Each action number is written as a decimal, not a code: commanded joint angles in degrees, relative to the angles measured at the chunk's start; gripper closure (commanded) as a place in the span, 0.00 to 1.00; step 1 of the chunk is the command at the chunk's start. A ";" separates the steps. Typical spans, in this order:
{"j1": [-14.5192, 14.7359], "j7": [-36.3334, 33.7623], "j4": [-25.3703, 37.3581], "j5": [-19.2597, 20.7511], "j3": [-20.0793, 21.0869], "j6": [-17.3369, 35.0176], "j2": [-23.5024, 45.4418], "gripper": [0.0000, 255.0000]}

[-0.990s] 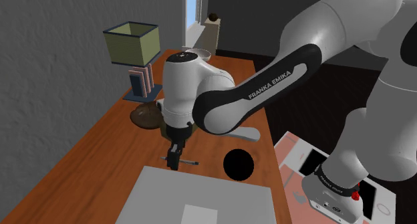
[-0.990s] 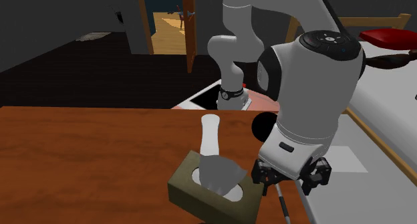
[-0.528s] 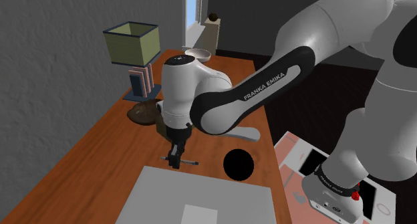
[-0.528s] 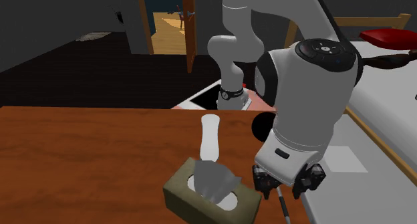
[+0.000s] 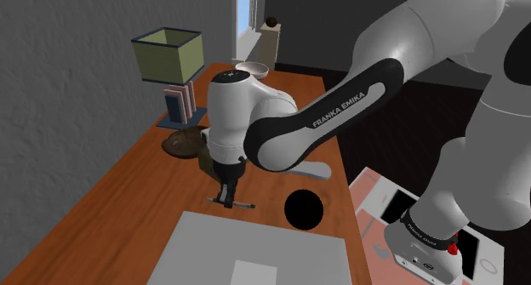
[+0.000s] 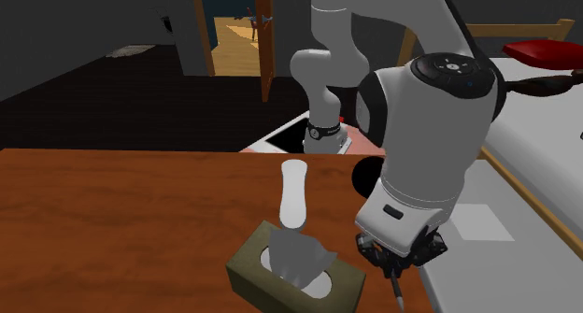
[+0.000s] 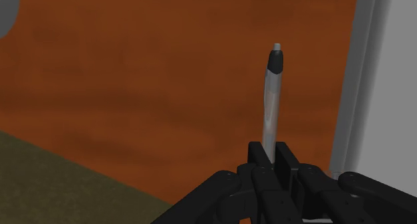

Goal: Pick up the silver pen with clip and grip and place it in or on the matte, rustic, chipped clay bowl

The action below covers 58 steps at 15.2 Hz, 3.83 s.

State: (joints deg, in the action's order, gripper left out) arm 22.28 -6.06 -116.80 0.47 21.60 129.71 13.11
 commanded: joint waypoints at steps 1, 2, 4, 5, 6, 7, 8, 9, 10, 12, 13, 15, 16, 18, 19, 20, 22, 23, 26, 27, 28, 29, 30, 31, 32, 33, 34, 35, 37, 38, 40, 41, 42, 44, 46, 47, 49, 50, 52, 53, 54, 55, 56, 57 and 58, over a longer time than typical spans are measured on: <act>-0.03 0.13 0.41 -0.44 0.20 -1.37 -0.82 1.00; -0.09 0.22 0.71 -0.62 0.26 -2.06 -1.25 1.00; -0.19 0.37 1.34 -0.96 0.35 -3.45 -2.06 1.00; -0.24 0.45 1.67 -1.13 0.38 -4.15 -2.45 1.00; -0.28 0.51 2.02 -1.28 0.42 -4.85 -2.83 1.00; -0.32 0.58 2.37 -1.44 0.45 -5.55 -3.19 1.00; -0.37 0.64 2.74 -1.58 0.48 -6.26 -3.55 1.00; -0.40 0.69 3.13 -1.72 0.51 -6.97 -3.90 1.00; -0.44 0.75 3.53 -1.85 0.53 -7.68 -4.23 1.00; -0.51 0.84 4.36 -2.10 0.57 -9.10 -4.87 1.00; -0.54 0.88 4.79 -2.22 0.58 -9.82 -5.17 1.00; -0.60 0.95 5.70 -2.43 0.61 -11.26 -5.74 1.00; -0.63 0.98 6.17 -2.53 0.62 -11.98 -6.01 1.00; -0.68 1.02 7.16 -2.71 0.63 -13.43 -6.50 1.00; -0.70 1.04 7.67 -2.79 0.64 -14.16 -6.73 1.00; -0.72 1.05 8.19 -2.87 0.64 -14.89 -6.95 1.00; -0.75 1.07 8.99 -2.98 0.64 -15.98 -7.27 1.00; -1.10 1.65 10.98 -2.40 0.23 -16.58 -5.72 1.00; -2.01 3.35 17.45 -0.74 -0.96 -18.63 -0.90 1.00; -2.24 3.91 19.81 -0.21 -1.35 -19.42 0.79 1.00; -2.45 4.46 22.28 0.30 -1.73 -20.27 2.54 1.00; -2.62 5.00 24.87 0.80 -2.10 -21.18 4.33 1.00; -2.77 5.55 27.61 1.30 -2.46 -22.16 6.20 1.00; -2.87 6.09 30.50 1.79 -2.81 -23.22 8.13 1.00; -2.95 6.63 33.56 2.27 -3.16 -24.36 10.14 1.00; -2.98 7.18 36.83 2.74 -3.50 -25.60 12.26 1.00; -2.96 7.73 40.34 3.21 -3.84 -26.96 14.49 1.00; -2.88 8.29 44.15 3.68 -4.18 -28.46 16.86 1.00; -2.51 9.47 53.00 4.63 -4.87 -32.03 22.23 1.00; -2.15 10.10 58.38 5.13 -5.25 -34.26 25.40 1.00; -0.89 11.40 71.68 6.13 -6.08 -39.93 32.99 1.00; -1.12 11.39 69.96 6.04 -6.06 -38.75 32.46 1.00; -1.34 11.38 68.42 5.98 -6.04 -37.65 32.04 1.00; -1.71 11.36 65.69 5.90 -5.98 -35.61 31.39 1.00; -2.01 11.36 63.33 5.86 -5.95 -33.73 30.94 1.00; -2.14 11.35 62.26 5.84 -5.95 -32.84 30.78 1.00; -2.38 11.35 60.30 5.83 -5.93 -31.13 30.55 1.00; -2.49 11.35 59.41 5.84 -5.92 -30.31 30.49 1.00; -2.67 11.34 57.75 5.86 -5.93 -28.73 30.44 1.00; -2.75 11.34 56.98 5.87 -5.94 -27.96 30.44 1.00; -2.82 11.34 56.25 5.89 -5.95 -27.21 30.47 1.00; -2.90 11.34 55.52 5.92 -5.95 -26.43 30.53 1.00; -2.91 11.34 55.50 5.93 -5.94 -26.43 30.52 1.00; -2.91 11.34 55.51 5.93 -5.93 -26.43 30.53 1.00; -2.91 11.33 55.52 5.94 -5.92 -26.43 30.53 1.00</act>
State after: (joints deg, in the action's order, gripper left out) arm 19.44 5.29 -61.28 6.39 15.79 103.35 43.33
